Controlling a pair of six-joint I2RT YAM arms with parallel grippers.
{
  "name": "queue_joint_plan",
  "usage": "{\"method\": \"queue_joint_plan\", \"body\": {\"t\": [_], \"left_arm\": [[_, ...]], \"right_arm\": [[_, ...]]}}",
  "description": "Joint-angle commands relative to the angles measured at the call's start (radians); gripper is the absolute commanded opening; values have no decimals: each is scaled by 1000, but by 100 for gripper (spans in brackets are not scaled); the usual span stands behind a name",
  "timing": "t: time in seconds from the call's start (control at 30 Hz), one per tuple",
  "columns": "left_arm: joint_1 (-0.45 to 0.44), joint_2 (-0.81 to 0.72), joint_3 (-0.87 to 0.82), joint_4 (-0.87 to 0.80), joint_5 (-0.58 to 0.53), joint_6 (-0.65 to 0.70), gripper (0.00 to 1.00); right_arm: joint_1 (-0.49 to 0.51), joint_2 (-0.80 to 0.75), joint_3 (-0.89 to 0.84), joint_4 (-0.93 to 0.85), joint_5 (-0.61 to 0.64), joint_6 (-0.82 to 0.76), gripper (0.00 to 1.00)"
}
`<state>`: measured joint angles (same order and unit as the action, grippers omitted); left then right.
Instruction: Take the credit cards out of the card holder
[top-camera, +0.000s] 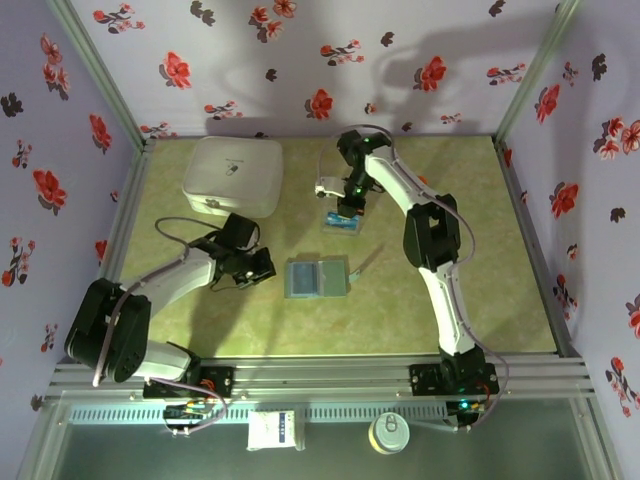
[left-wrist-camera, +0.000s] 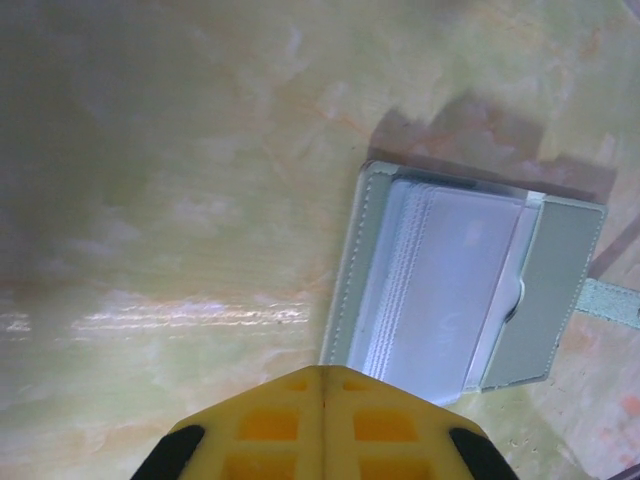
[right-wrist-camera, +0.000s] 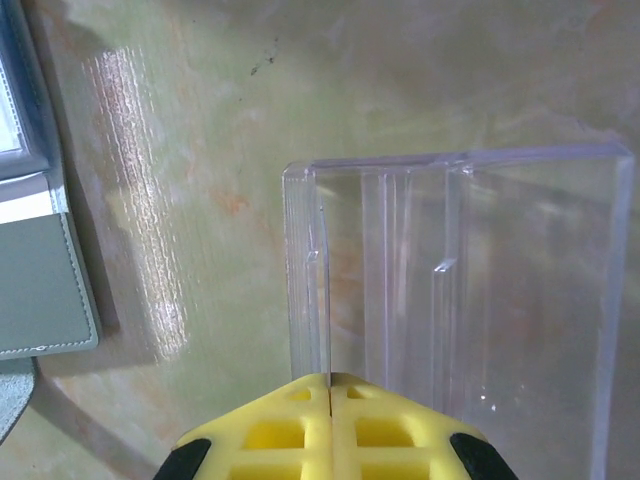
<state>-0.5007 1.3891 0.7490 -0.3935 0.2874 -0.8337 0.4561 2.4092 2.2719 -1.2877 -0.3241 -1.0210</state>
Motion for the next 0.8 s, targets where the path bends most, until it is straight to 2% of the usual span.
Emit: {"method": "queue_joint_plan", "body": {"t": [0.0, 0.33, 0.43, 0.53, 0.63, 0.77], "left_arm": [[14, -46, -23, -41, -7, 15, 2], [20, -27, -34, -9, 6, 1, 2], [20, -15, -30, -3, 8, 2, 2], [20, 0, -16, -5, 11, 8, 2], [20, 13, 5, -10, 15, 17, 2], [20, 19, 28, -15, 19, 28, 2]], "right_arm": [[-5, 36, 47, -95, -45, -26, 0], [10, 81, 47, -164, -66, -33, 0], [10, 83, 46, -168, -63, -27, 5], [9, 70, 54, -161, -58, -12, 17], [9, 40, 72, -151, -56, 8, 24], [6, -19, 72, -137, -28, 45, 27]]}}
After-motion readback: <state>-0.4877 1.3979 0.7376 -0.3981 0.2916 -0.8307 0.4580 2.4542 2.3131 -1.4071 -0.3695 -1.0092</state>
